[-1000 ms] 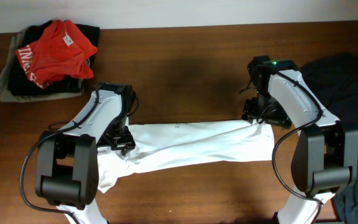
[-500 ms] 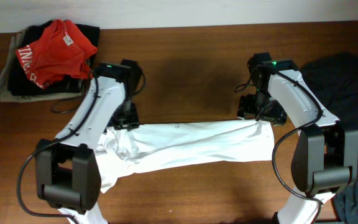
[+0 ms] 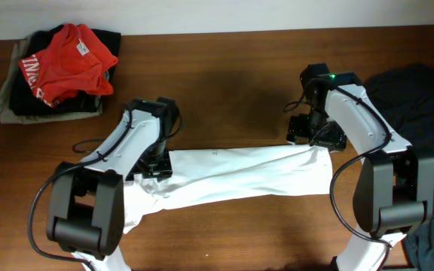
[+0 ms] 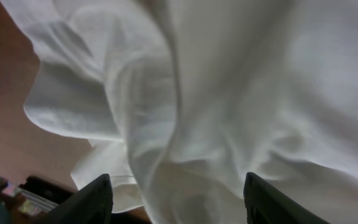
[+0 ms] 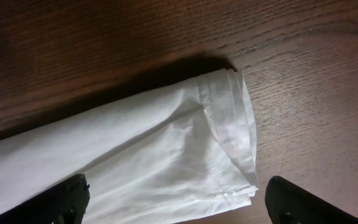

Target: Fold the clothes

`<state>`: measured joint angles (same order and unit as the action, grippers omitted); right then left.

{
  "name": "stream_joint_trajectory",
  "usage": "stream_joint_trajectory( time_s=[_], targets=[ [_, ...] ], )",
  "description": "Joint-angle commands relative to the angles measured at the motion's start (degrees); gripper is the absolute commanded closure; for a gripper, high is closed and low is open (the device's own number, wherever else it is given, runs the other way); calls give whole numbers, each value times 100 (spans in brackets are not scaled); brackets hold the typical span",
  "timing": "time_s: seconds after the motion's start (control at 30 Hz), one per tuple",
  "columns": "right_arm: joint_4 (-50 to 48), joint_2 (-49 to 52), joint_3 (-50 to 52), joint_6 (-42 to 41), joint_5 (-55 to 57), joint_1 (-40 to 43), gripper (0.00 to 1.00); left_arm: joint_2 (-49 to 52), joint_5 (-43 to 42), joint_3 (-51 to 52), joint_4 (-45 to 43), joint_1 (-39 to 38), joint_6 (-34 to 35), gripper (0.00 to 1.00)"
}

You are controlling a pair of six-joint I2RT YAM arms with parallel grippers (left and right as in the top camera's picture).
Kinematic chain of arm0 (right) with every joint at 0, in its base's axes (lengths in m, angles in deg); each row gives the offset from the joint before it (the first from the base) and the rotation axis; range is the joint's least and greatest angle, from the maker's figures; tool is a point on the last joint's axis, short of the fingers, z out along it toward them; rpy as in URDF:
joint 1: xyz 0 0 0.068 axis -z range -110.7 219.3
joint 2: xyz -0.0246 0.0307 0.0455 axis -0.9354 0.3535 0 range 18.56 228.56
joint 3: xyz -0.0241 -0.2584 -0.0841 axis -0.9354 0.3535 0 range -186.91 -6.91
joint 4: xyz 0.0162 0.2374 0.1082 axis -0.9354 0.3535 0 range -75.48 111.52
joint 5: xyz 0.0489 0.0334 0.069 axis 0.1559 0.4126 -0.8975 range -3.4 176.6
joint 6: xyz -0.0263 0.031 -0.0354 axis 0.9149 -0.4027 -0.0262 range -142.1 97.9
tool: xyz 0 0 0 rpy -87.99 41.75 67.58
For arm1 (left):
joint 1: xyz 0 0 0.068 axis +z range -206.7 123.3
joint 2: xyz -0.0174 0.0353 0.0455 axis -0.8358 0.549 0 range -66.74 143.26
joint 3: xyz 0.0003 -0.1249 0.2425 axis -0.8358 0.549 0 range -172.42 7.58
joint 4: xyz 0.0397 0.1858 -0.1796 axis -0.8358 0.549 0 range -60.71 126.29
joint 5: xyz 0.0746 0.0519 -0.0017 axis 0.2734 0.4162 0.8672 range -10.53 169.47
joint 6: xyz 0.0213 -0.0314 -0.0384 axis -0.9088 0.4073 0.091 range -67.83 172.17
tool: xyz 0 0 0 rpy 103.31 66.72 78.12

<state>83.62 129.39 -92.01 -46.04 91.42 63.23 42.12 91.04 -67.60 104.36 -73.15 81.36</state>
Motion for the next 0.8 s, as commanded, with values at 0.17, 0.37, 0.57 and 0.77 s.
stream_joint_trajectory(
  time_s=[0.17, 0.37, 0.57, 0.77],
  targets=[
    [-15, -151, 35, -2, -11, -31, 6, -76, 177, 354, -105, 98, 107, 39],
    [-46, -151, 35, 17, -11, -31, 7, -79, 938, 352, 400, 328, 839, 51],
    [-59, -151, 35, 15, -11, -31, 7, -79, 957, 352, 581, 553, 1054, 63],
    [-59, -151, 35, 15, -11, -31, 7, -90, 1469, 339, 929, 564, 1727, 63]
  ],
)
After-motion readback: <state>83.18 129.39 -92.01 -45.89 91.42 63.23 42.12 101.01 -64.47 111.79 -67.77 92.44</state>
